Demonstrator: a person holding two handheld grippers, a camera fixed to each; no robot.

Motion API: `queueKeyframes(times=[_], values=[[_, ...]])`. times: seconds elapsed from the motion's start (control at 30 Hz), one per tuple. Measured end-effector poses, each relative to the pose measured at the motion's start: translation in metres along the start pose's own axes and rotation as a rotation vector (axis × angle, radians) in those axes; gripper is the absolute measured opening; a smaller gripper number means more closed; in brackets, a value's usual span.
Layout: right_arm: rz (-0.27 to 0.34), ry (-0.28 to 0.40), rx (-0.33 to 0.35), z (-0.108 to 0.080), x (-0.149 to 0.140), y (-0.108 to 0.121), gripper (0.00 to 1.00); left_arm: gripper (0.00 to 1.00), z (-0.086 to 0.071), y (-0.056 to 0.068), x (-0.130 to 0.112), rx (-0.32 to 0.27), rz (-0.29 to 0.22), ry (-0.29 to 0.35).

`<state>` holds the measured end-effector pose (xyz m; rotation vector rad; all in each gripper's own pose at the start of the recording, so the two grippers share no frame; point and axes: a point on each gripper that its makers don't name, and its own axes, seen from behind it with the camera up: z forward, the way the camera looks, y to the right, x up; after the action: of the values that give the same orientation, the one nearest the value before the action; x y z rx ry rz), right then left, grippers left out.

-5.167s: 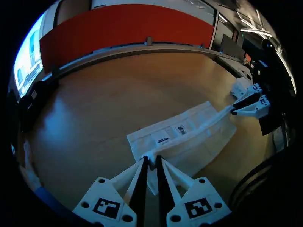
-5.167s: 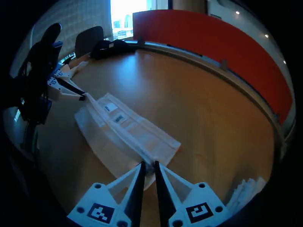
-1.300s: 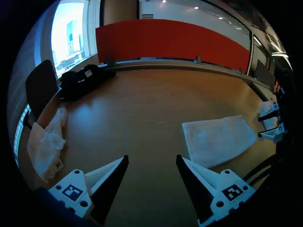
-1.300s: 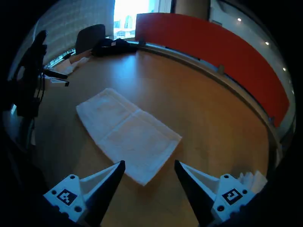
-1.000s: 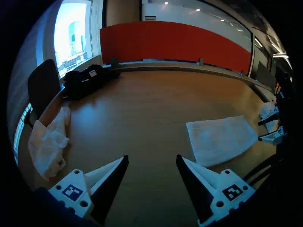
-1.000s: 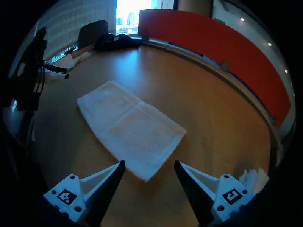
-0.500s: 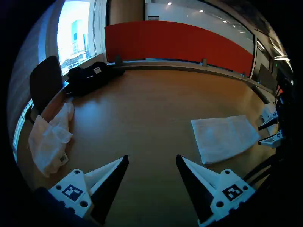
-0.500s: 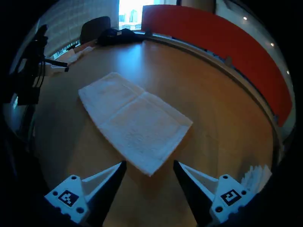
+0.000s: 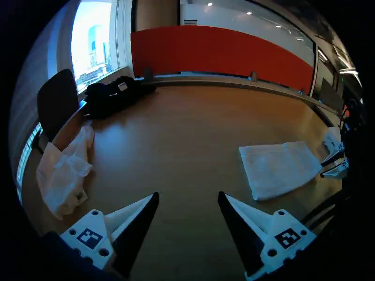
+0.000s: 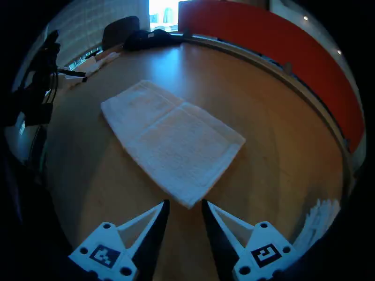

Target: Fold towel

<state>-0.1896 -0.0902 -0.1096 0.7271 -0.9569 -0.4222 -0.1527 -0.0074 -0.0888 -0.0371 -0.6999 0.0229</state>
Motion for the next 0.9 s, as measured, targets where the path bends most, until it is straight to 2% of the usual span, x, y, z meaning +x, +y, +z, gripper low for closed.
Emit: queueKeyframes(times=[0.17,0.33,0.57,0.7,0.9], values=[[0.0,-0.001,-0.007,0.0001,0.0004,0.0011,0.36,0.93,-0.0007,0.0006,-0.0005,-0.002,0.0,0.0],[-0.003,0.001,-0.004,0.0,0.0015,0.0004,0.34,0.93,-0.0013,0.0005,0.0001,-0.002,0.003,0.001],[-0.014,-0.011,-0.004,0.0015,-0.0013,0.0002,0.1,0.93,-0.0025,-0.0005,0.002,-0.001,0.004,0.005],[-0.007,-0.007,-0.023,0.0015,-0.0005,0.004,0.1,0.94,-0.0027,-0.0012,0.0025,0.0,0.004,0.006],[-0.004,0.006,-0.016,-0.0009,0.0027,0.0028,0.1,0.93,-0.0026,-0.0009,0.0026,-0.001,0.004,0.006]])
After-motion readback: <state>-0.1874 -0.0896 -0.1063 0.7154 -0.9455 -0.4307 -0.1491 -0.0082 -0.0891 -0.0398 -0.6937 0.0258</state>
